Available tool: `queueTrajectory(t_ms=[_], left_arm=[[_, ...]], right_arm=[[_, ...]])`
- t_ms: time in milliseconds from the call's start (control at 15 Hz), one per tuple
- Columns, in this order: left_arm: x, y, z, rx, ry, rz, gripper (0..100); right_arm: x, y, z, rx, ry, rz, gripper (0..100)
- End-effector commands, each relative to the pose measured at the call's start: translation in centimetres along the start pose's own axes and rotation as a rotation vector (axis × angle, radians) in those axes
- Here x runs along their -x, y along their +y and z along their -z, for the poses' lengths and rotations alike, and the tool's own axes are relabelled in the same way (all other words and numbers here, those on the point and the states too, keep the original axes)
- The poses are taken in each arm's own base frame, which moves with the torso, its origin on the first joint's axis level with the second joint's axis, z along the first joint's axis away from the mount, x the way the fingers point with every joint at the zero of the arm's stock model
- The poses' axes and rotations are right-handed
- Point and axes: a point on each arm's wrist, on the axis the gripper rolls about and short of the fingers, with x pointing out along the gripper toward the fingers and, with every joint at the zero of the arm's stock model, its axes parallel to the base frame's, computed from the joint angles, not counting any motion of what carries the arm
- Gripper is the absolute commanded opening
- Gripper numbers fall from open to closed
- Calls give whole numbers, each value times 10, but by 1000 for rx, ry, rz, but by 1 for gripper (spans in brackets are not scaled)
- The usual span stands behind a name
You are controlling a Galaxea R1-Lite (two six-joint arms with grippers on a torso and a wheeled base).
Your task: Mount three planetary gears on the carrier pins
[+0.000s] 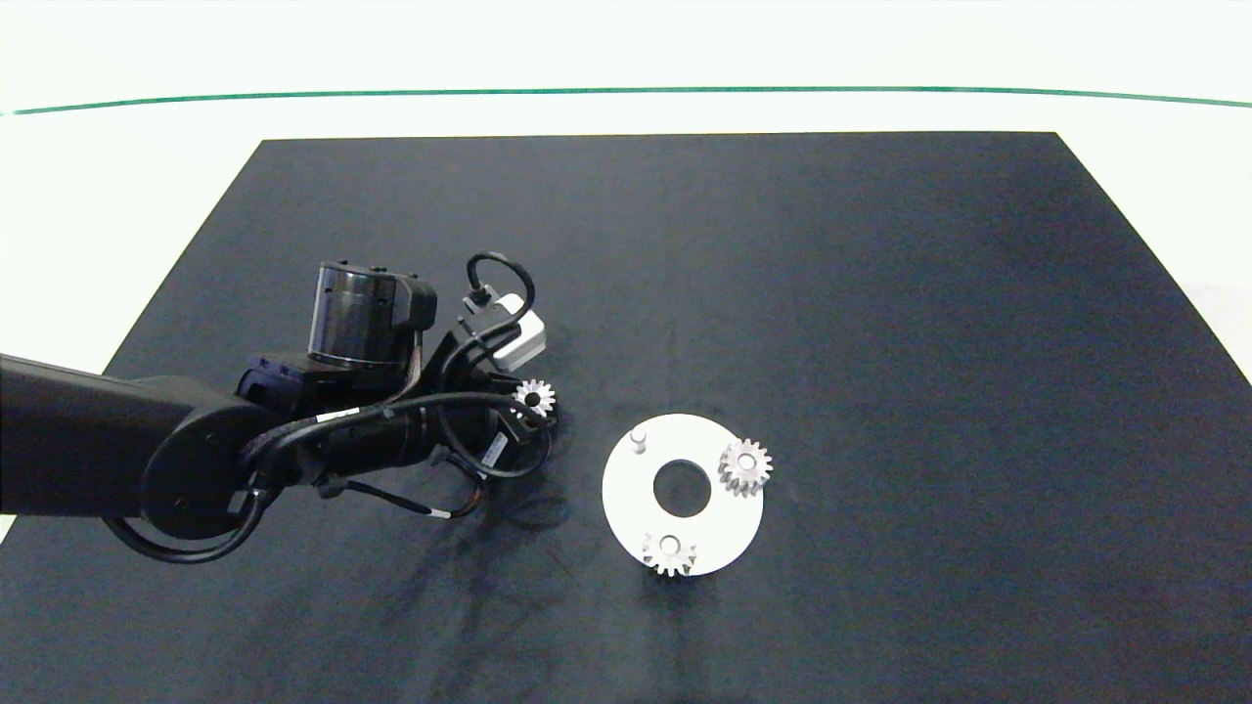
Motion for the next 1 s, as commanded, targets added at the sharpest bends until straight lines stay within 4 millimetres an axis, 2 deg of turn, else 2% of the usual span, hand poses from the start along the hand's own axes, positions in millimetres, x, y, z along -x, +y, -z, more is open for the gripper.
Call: queueTrajectory(t_ms=[67, 267, 533, 800, 1000], left_arm=[[12, -3, -5, -9, -27, -2, 16], [24, -8, -15, -19, -62, 3, 16], [39, -29, -31, -30, -91, 57, 16], [40, -55, -44, -64, -110, 94, 16], [34, -68, -45, -71, -89, 96, 16]], right_arm=[[0, 0, 0, 2, 1, 2, 100], [1, -1, 0, 4, -5, 3, 100], [2, -1, -1, 2, -9, 4, 100], [2, -1, -1, 1, -11, 5, 100], [2, -1, -1, 1, -11, 5, 100]])
